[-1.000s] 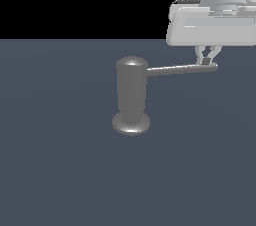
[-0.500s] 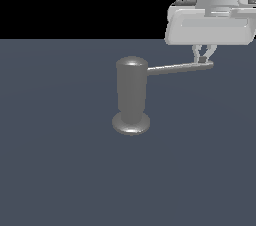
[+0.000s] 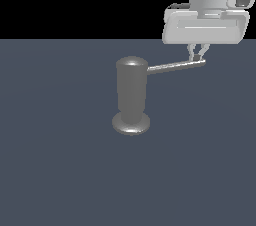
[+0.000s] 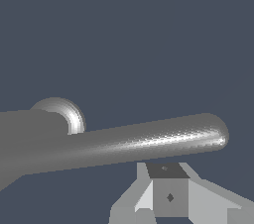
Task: Turn on the faucet by rotating a designated handle.
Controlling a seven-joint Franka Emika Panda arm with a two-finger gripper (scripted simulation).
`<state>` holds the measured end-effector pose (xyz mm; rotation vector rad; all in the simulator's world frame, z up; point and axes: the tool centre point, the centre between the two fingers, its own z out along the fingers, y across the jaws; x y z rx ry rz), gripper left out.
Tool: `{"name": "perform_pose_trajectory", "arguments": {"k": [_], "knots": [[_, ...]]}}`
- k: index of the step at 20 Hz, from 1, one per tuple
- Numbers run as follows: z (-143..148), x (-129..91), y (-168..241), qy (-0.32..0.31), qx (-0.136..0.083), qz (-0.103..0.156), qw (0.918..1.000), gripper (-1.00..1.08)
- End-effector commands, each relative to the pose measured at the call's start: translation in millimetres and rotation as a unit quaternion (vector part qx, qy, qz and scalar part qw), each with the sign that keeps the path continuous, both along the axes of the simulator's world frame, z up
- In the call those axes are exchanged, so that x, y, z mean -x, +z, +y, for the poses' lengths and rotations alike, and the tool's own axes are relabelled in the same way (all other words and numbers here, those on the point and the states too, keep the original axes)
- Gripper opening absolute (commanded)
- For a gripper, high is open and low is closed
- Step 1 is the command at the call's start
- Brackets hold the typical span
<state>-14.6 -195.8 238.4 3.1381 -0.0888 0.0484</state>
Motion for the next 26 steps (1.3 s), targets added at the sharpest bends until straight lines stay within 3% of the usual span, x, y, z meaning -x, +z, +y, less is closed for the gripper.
{"name": "perform_pose_trajectory", "arguments": {"k": [1, 26], "knots": [[1, -9, -7, 0.0, 0.0, 0.004, 1.0, -1.0], [-3, -78, -16, -0.011, -0.001, 0.013, 0.9999, -1.0]]}}
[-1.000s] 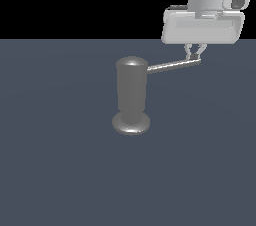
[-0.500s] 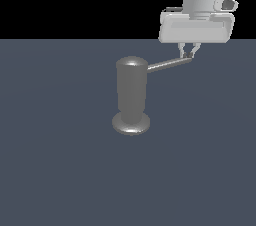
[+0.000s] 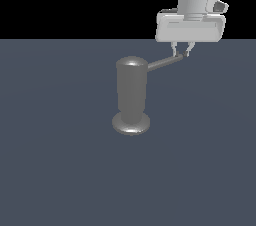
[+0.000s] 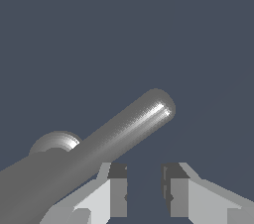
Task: Turn on the faucet by rotating a designated handle.
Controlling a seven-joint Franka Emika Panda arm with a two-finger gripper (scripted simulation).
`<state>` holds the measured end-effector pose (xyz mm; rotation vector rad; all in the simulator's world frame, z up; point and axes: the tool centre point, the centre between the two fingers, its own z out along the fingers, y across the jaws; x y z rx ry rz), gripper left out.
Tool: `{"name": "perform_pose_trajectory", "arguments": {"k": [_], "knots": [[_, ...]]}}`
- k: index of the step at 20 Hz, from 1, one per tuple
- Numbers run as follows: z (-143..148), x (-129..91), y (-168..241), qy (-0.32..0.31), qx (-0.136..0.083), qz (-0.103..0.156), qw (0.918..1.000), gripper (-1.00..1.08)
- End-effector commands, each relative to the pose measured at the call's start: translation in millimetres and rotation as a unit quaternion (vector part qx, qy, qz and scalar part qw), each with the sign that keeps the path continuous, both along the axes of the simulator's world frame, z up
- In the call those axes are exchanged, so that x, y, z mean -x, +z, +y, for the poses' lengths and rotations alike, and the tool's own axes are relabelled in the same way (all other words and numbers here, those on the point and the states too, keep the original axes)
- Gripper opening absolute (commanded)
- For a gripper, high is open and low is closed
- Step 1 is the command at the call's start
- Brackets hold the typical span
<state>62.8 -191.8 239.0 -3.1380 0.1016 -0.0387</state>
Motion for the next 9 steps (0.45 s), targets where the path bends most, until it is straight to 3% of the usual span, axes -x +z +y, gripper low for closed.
{"name": "perform_pose_trajectory", "arguments": {"k": [1, 9], "knots": [[-7, -3, -17, -0.007, 0.001, 0.01, 0.9999, -1.0], [-9, -21, -19, -0.01, 0.0, 0.012, 0.9999, -1.0]]}}
